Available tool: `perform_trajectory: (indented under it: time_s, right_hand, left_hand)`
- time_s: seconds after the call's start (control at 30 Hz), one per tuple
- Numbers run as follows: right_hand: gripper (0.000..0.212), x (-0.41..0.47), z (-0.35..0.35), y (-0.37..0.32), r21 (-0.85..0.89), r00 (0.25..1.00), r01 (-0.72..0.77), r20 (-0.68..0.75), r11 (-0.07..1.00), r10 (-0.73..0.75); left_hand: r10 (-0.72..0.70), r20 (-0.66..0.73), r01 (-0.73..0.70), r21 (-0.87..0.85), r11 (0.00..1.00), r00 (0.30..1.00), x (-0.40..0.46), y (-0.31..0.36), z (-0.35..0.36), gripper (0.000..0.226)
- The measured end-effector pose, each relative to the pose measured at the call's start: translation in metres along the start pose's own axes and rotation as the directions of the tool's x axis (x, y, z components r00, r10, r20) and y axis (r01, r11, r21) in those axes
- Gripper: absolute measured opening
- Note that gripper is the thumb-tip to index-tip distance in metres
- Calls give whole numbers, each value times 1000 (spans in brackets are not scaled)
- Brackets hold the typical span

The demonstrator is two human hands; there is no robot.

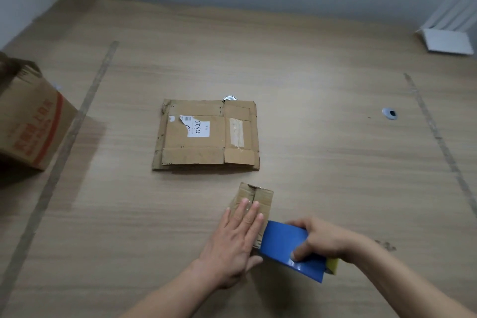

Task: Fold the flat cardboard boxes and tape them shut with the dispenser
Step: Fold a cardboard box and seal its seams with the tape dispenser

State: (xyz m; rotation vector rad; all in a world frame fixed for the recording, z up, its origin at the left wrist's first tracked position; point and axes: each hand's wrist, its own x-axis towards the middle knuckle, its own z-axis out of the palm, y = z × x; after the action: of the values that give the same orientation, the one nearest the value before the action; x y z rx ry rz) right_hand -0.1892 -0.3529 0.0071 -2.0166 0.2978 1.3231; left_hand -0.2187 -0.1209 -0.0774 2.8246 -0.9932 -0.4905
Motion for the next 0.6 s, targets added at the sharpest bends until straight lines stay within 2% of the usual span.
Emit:
perform_trajectory:
  time_s: [0.1, 0.27, 0.3, 0.37, 0.43, 0.47, 0.5, 0.53, 0.57, 0.6]
  right_hand:
    - [58, -12, -1, 14, 129, 1000, -4, 9, 992, 3]
    - [72, -33, -12, 35, 211, 996, 58, -86, 976, -40]
    - [72, -39, -15, 38, 238, 993, 75, -104, 968, -51]
    - [70, -54, -21, 42, 273, 987, 132, -130, 953, -100]
    - [68, -68, -27, 43, 278, 976, 198, -143, 940, -163]
    - [68, -76, -30, 42, 277, 970, 229, -150, 933, -194]
    - [69, -83, -32, 41, 279, 963, 259, -154, 925, -223]
    - [70, -90, -35, 38, 276, 955, 288, -155, 917, -253]
    - [71, -96, -36, 35, 272, 947, 316, -154, 909, -284]
    - [73, -101, -37, 33, 264, 937, 345, -153, 901, -314]
  left_hand:
    - [-5, 71, 7, -35, 999, 997, -2, 1, -14, 85]
    - [-62, 37, 63, -40, 997, 997, -1, 4, -23, 86]
    - [-71, -13, 71, -49, 996, 997, 1, 4, -23, 84]
    - [-55, -208, 34, -107, 994, 977, 3, 5, -25, 69]
    - [-65, -470, -74, -271, 960, 880, 6, 10, -26, 47]
    - [-146, -532, -109, -418, 902, 834, 8, 15, -30, 41]
    - [-274, -508, -100, -593, 799, 817, 11, 21, -38, 37]
    - [-409, -382, -45, -774, 632, 828, 13, 30, -49, 35]
    - [-504, -183, 30, -922, 386, 844, 16, 38, -60, 30]
    - [-515, 54, 107, -991, 75, 855, 20, 45, -70, 23]
